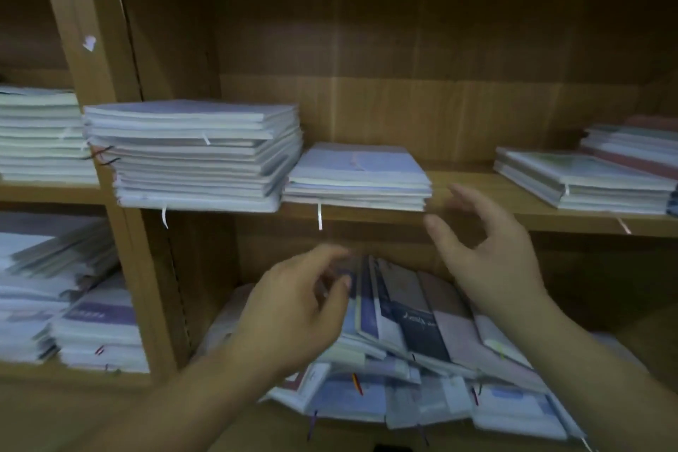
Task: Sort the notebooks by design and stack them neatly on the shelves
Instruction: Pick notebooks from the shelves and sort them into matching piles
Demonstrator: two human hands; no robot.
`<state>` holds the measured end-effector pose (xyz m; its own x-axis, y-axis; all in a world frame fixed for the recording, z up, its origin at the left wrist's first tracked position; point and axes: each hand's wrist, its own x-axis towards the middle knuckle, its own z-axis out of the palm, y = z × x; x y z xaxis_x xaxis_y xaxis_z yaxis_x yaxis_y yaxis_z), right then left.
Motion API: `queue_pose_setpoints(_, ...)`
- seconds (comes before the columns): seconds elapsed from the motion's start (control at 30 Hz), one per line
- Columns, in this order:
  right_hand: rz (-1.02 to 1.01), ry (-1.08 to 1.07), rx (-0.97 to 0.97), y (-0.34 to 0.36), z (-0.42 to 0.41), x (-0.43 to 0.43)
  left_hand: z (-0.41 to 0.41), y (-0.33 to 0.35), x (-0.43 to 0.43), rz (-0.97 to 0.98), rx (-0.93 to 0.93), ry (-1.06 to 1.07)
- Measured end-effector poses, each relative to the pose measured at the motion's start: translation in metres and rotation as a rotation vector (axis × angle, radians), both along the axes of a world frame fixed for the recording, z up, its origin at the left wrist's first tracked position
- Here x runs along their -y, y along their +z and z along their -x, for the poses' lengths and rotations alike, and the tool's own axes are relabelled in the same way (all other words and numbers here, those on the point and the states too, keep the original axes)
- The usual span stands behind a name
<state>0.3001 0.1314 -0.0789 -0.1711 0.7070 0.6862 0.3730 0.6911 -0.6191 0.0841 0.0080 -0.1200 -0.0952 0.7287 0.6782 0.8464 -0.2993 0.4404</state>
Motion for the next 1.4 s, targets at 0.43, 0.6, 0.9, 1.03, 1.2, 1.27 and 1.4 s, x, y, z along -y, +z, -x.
queue_pose_setpoints(0.43, 0.486, -0.13, 0.322, -0.196, -0.097, -0.059, -0.105, -0.142, -0.08, 0.54, 0.461, -0.027)
queue_pose_setpoints(0.6, 0.408, -0.143, 0.428, -0.212, -0.113, -0.078, -0.112, -0.137, -0.11, 0.413, 0.501, 0.142)
queue_pose_setpoints(0.9, 0.442, 0.044, 0.487, -0.222, -0.067, -0.084, -0.094, -0.13, -0.104, 0.338, 0.482, 0.252)
queue_pose_setpoints(1.03, 0.478, 0.158, 0.523, -0.219, -0.061, -0.087, -0.068, -0.129, -0.093, 0.311, 0.476, 0.305)
queue_pose_setpoints(1.2, 0.376, 0.055, 0.741, -0.212, -0.04, -0.082, -0.065, -0.133, -0.08, 0.444, 0.604, 0.211)
queue_pose_setpoints(1.27, 0.357, 0.028, 0.749, -0.209, -0.039, -0.083, -0.064, -0.133, -0.078, 0.461, 0.726, 0.196)
queue_pose_setpoints(1.4, 0.325, -0.008, 0.726, -0.21, -0.039, -0.08, -0.07, -0.127, -0.075, 0.531, 0.882, 0.079)
